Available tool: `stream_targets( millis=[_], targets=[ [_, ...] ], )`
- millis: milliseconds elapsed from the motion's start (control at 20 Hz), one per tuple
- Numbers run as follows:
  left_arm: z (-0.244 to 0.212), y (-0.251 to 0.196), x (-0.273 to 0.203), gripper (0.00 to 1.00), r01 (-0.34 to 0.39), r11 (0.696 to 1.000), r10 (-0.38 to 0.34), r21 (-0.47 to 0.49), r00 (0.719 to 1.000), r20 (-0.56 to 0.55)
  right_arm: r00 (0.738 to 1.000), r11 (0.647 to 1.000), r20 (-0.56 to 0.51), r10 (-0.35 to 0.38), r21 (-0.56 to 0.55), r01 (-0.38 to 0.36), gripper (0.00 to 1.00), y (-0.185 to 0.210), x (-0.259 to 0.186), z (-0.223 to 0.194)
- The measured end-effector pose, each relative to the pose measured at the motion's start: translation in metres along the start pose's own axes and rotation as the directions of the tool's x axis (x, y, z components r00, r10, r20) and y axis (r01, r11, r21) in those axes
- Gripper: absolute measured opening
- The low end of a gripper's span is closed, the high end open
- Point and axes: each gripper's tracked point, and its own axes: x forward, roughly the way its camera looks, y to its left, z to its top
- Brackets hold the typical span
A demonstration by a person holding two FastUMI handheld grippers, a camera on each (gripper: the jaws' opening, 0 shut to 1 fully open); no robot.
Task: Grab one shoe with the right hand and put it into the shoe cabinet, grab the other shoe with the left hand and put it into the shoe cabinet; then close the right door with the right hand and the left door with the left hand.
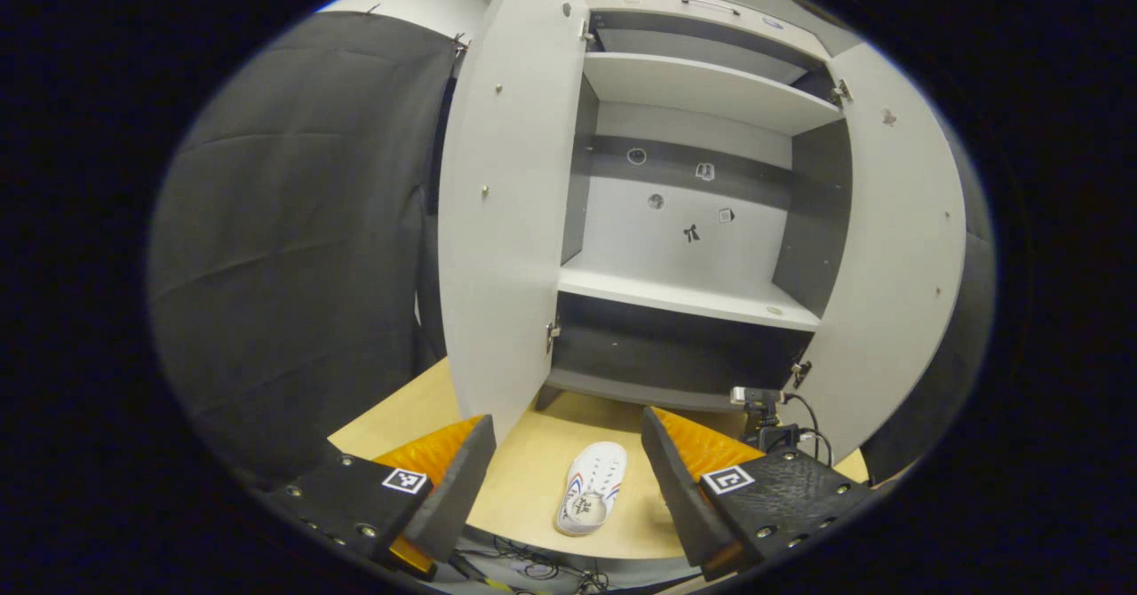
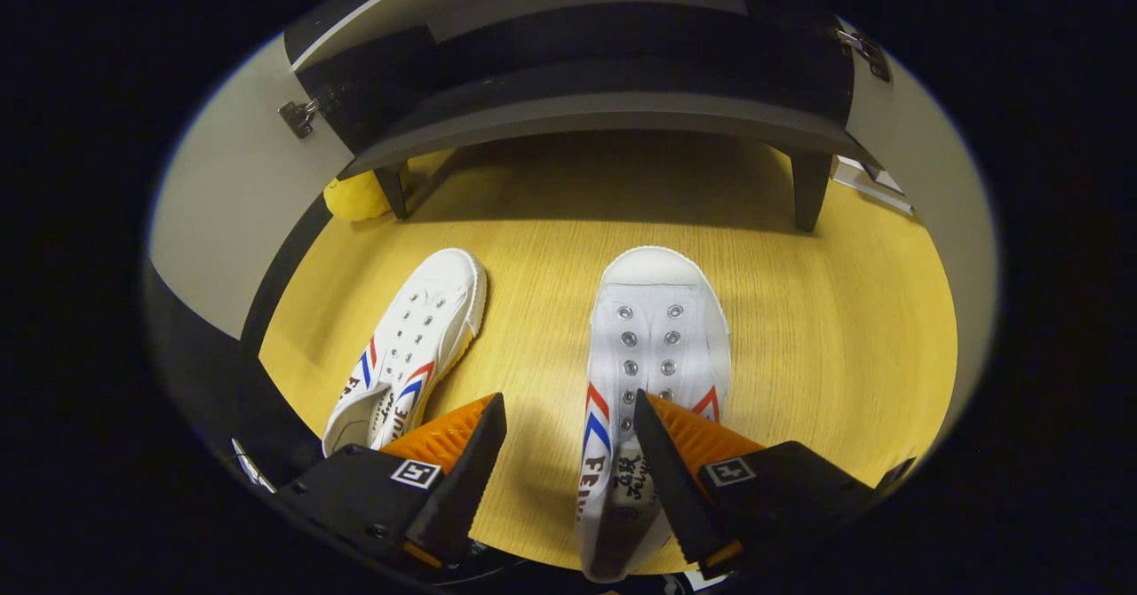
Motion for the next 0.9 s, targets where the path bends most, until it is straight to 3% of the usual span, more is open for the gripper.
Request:
stream_targets(
  millis=[100, 250, 400, 450, 500, 550, 600, 750, 900],
  targets=[
    [0.000, 0.000, 0.003, 0.94, -0.007, 1.000, 0.007, -0.002, 1.000, 0.000, 0.997, 0.996, -0.007, -0.075, -0.039, 0.075, 0.82, -0.013, 0.005, -0.001],
    [-0.006, 0.004, 0.008, 0.94, -0.007, 1.000, 0.007, -0.011, 1.000, -0.008, 0.987, 0.982, -0.002, -0.160, -0.103, 0.159, 0.39, -0.023, 0.005, -0.002],
    [-0.007, 0.004, 0.015, 0.95, 0.017, 1.000, -0.017, -0.016, 1.000, -0.011, 0.975, 0.957, 0.016, -0.221, -0.190, 0.220, 0.32, -0.027, 0.007, -0.002],
    [-0.005, 0.004, 0.018, 0.95, 0.030, 0.999, -0.030, -0.015, 0.999, -0.010, 0.974, 0.953, 0.005, -0.225, -0.208, 0.221, 0.20, -0.026, 0.015, -0.002],
    [-0.003, 0.004, 0.020, 0.95, 0.046, 0.999, -0.046, -0.012, 0.999, -0.009, 0.974, 0.953, 0.012, -0.228, -0.202, 0.226, 0.19, -0.022, 0.001, 0.000],
    [-0.001, 0.002, 0.022, 0.95, 0.064, 0.998, -0.064, -0.007, 0.998, -0.007, 0.974, 0.958, 0.003, -0.225, -0.181, 0.222, 0.05, -0.023, 0.002, 0.003],
    [0.001, 0.002, 0.023, 0.95, 0.083, 0.997, -0.083, 0.001, 0.997, -0.004, 0.978, 0.967, -0.011, -0.211, -0.152, 0.206, 0.00, -0.023, 0.003, 0.001],
    [0.005, 0.001, 0.025, 0.95, 0.136, 0.990, -0.136, 0.024, 0.991, 0.009, 0.986, 0.982, -0.020, -0.164, -0.093, 0.162, 0.02, -0.024, 0.003, -0.001],
    [0.004, -0.003, 0.025, 0.95, 0.201, 0.979, -0.201, 0.038, 0.980, 0.002, 0.981, 0.979, 0.018, -0.192, -0.065, 0.193, 0.02, -0.025, -0.005, 0.003]
  ],
)
